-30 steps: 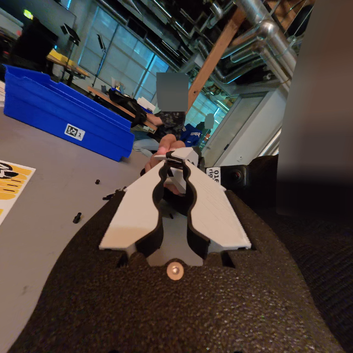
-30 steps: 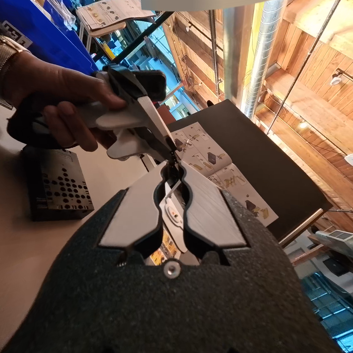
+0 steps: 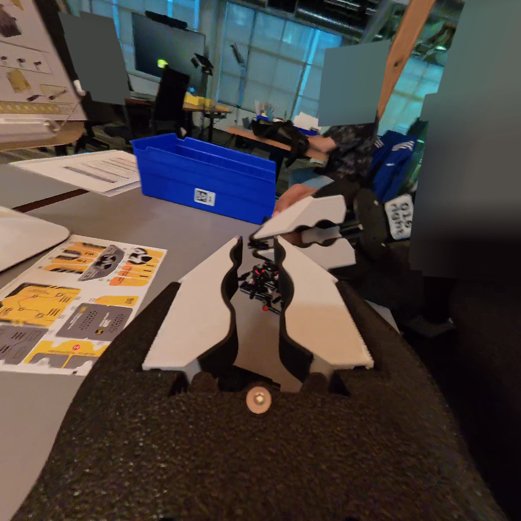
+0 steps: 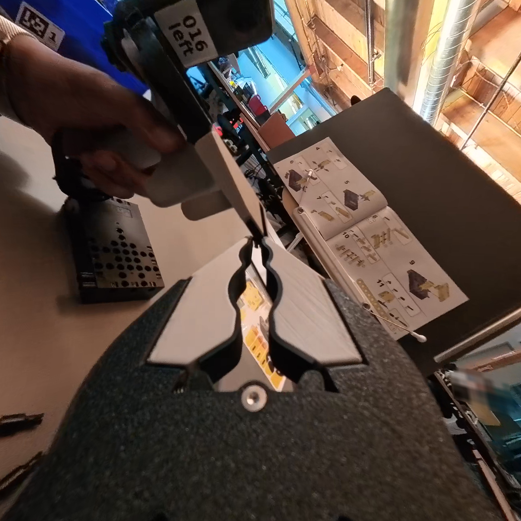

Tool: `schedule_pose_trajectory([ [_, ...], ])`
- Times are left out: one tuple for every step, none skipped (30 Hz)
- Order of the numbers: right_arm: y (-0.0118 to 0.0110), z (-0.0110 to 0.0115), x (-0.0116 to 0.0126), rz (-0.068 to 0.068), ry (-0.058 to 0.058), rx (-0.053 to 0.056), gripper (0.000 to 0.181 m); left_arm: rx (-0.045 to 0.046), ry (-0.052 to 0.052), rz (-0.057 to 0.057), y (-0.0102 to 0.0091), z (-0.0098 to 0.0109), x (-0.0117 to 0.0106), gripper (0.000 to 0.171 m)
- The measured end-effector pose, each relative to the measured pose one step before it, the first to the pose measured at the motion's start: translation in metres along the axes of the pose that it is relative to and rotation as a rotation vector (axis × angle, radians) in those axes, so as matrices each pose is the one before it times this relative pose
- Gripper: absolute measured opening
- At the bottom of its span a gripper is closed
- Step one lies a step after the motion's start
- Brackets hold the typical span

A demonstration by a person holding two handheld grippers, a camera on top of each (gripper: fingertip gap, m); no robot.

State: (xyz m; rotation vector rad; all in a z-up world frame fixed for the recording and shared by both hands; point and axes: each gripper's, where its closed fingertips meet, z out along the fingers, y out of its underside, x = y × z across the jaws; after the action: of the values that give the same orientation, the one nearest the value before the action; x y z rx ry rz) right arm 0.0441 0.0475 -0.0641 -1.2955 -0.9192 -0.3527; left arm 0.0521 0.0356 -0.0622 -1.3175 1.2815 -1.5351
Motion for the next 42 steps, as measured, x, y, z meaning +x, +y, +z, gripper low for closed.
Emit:
schedule_pose_trajectory([
  [0.00081,0.00008,-0.00035,-0.0093,-0.0002,-0.0019,0.006,0.0008,-0.0113,-0.0072,-0.00025,-0.00026,-0.00245,0.021],
  [0.0002,-0.00022,-0.00045,-0.0038,-0.0014,0.0008,0.006,0.00115,0.0013,-0.0106,-0.00037,-0.00065,-0.00108,0.02],
  [-0.00042,-0.00014,-0.00029,0.0012,-0.0015,0.0019,0.006,0.00121,0.0083,-0.0145,-0.00046,-0.00078,-0.00042,0.02],
  [-0.00061,-0.00004,-0.00008,0.0033,-0.0007,0.0021,0.006,0.00121,0.0131,-0.0168,-0.00024,-0.00061,0.0003,0.02],
  [-0.00036,-0.0001,0.00002,0.0023,0.0006,0.0012,0.006,0.00276,0.0104,-0.0144,-0.00024,-0.00029,0.00027,0.02],
  [0.0,0.0,0.00011,0.0006,0.0011,0.0,0.006,0.00333,0.0051,-0.0107,-0.00026,-0.00012,-0.00014,0.02],
  [0.00031,-0.00009,0.00002,0.0001,0.0004,-0.0003,0.006,0.00116,0.0037,-0.0077,0.00008,0.00003,-0.0001,0.02],
  [0.00034,-0.00005,0.00016,0.001,0.0003,0.0002,0.006,-0.00062,0.004,-0.0067,0.00018,0.00015,0.00007,0.019],
  [0.00019,-0.00011,0.00016,0.0019,0.0004,0.0006,0.006,0.00198,0.0043,-0.0062,-0.00022,-0.00004,0.00031,0.018],
  [0.00022,-0.00016,0.00032,0.0016,0.0009,-0.0001,0.006,0.00403,0.0055,-0.006,-0.00056,-0.00024,0.00033,0.016],
  [0.00027,-0.00018,0.00055,0.0007,0.002,-0.0004,0.006,0.00525,0.0056,-0.0067,-0.00079,-0.0004,0.00027,0.014],
  [0.00021,-0.00012,0.00051,-0.0003,0.0022,0.0,0.006,0.00574,0.0052,-0.0072,-0.00083,-0.00053,0.00007,0.011],
  [0.00018,-0.00021,0.00041,-0.0004,0.0016,0.0,0.006,0.0047,0.0045,-0.0069,-0.00064,-0.00063,-0.00017,0.008],
  [0.00015,-0.00008,0.00009,0.001,0.0002,-0.0001,0.006,0.00327,0.0075,-0.0066,-0.00041,-0.0004,0.00033,0.006],
  [0.0003,-0.00002,-0.0001,0.0014,-0.0005,-0.0005,0.006,0.00251,0.0081,-0.0077,-0.00016,-0.00022,0.00059,0.004],
  [0.00018,-0.00003,-0.00008,0.0009,0.0001,0.0006,0.006,0.00568,0.0032,-0.0069,-0.00068,-0.00029,-0.00004,0.001],
  [-0.00043,-0.00023,0.00035,0.0026,0.0023,0.0047,0.006,0.00998,-0.0078,-0.0053,-0.00136,-0.00075,-0.00176,0.0],
  [-0.00104,-0.00057,0.00059,0.0061,0.0019,0.0068,0.006,0.0048,-0.0076,-0.0029,-0.00075,-0.001,-0.0019,0.0],
  [-0.001,-0.00043,0.00059,0.0087,0.0001,0.0047,0.006,0.00259,0.0112,-0.0031,-0.00048,-0.0009,0.0009,0.0],
  [-0.00057,-0.00025,0.00062,0.0078,-0.0009,0.0014,0.006,0.00274,0.0171,-0.0055,-0.00054,-0.00057,0.00204,0.0],
  [-0.00013,-0.00016,0.00051,0.0035,0.0004,-0.0001,0.006,0.00376,0.0031,-0.0054,-0.00065,-0.00026,0.00012,0.0],
  [0.0002,-0.00015,0.00048,-0.0002,0.0015,-0.0005,0.006,0.00477,-0.0022,-0.0008,-0.00047,-0.00006,-0.00021,0.0],
  [0.00052,0.00001,0.00015,-0.0008,0.0008,-0.0018,0.006,0.00541,-0.0015,0.002,-0.00043,-0.00003,-0.00002,0.0],
  [0.00063,0.00006,0.00003,-0.0002,0.0002,-0.0025,0.006,0.00481,0.0011,0.0,-0.00025,-0.00005,0.00019,0.0],
  [0.00047,0.00011,0.00005,0.0003,0.0,-0.0017,0.006,0.00335,0.0057,-0.0048,-0.00018,0.00017,0.00056,0.0],
  [0.00027,0.00008,0.00001,0.0008,0.0001,-0.0015,0.006,0.00239,0.0086,-0.0085,0.00004,0.00022,0.00092,0.002],
  [0.00027,0.00019,0.00007,0.0005,0.0002,-0.0013,0.006,0.00257,0.0078,-0.0097,-0.00003,0.00012,0.00058,0.004],
  [0.00015,0.00007,0.0,-0.0002,0.0007,-0.0009,0.006,0.00133,0.0078,-0.0095,0.00012,0.00029,0.00072,0.007],
  [0.00007,0.00007,0.00005,-0.0003,0.0005,-0.0008,0.006,-0.00093,0.0104,-0.0086,0.0005,0.00036,0.00111,0.009],
  [0.0003,0.00013,-0.00016,-0.0003,-0.0001,-0.0012,0.006,-0.00285,0.0114,-0.0069,0.0008,0.00051,0.00136,0.011],
  [0.0003,0.00025,-0.00024,-0.0002,-0.0004,-0.0015,0.006,-0.00396,0.0099,-0.0045,0.00082,0.00056,0.00135,0.012],
  [0.00007,0.00015,-0.00031,-0.0006,-0.0008,-0.0003,0.006,-0.00435,0.0053,-0.0006,0.00093,0.00063,0.00096,0.014],
  [-0.00018,0.00006,-0.00027,-0.0006,-0.0006,0.0016,0.006,-0.00484,-0.0044,0.0026,0.00082,0.0006,-0.00029,0.015],
  [-0.00053,-0.00005,-0.00021,0.0002,-0.0004,0.0027,0.006,-0.00608,-0.0109,0.0037,0.00099,0.0005,-0.00128,0.017],
  [-0.00065,-0.0002,-0.00023,0.0001,-0.0002,0.0032,0.006,-0.00693,-0.0104,0.0035,0.00114,0.00049,-0.00134,0.018],
  [-0.00091,-0.00021,-0.00009,-0.0005,0.0006,0.0039,0.006,-0.00621,-0.0074,0.0011,0.0009,0.00045,-0.001,0.019],
  [-0.001,-0.0002,0.0,-0.0008,0.0006,0.004,0.006,-0.00494,-0.0088,-0.0015,0.00081,0.00039,-0.00146,0.019],
  [-0.00105,-0.00031,0.00006,-0.0007,0.0007,0.0036,0.006,-0.00466,-0.009,-0.003,0.00068,0.00035,-0.00156,0.019],
  [-0.00106,-0.00027,0.00003,-0.0005,0.0011,0.0042,0.006,-0.00404,-0.0012,-0.0025,0.00057,0.00009,-0.00049,0.019],
  [-0.0007,-0.0001,-0.00006,-0.0006,0.0004,0.0027,0.006,-0.00183,0.0069,-0.0025,0.00032,0.00008,0.00079,0.019],
  [-0.0002,0.0,-0.00006,-0.0004,0.0,0.0008,0.006,-0.00139,0.004,-0.0023,0.00004,0.0,0.00041,0.019],
  [-0.00012,-0.00001,-0.0001,-0.0006,0.0001,0.0006,0.006,-0.00091,0.0043,-0.0029,0.00002,-0.00001,0.00036,0.018],
])
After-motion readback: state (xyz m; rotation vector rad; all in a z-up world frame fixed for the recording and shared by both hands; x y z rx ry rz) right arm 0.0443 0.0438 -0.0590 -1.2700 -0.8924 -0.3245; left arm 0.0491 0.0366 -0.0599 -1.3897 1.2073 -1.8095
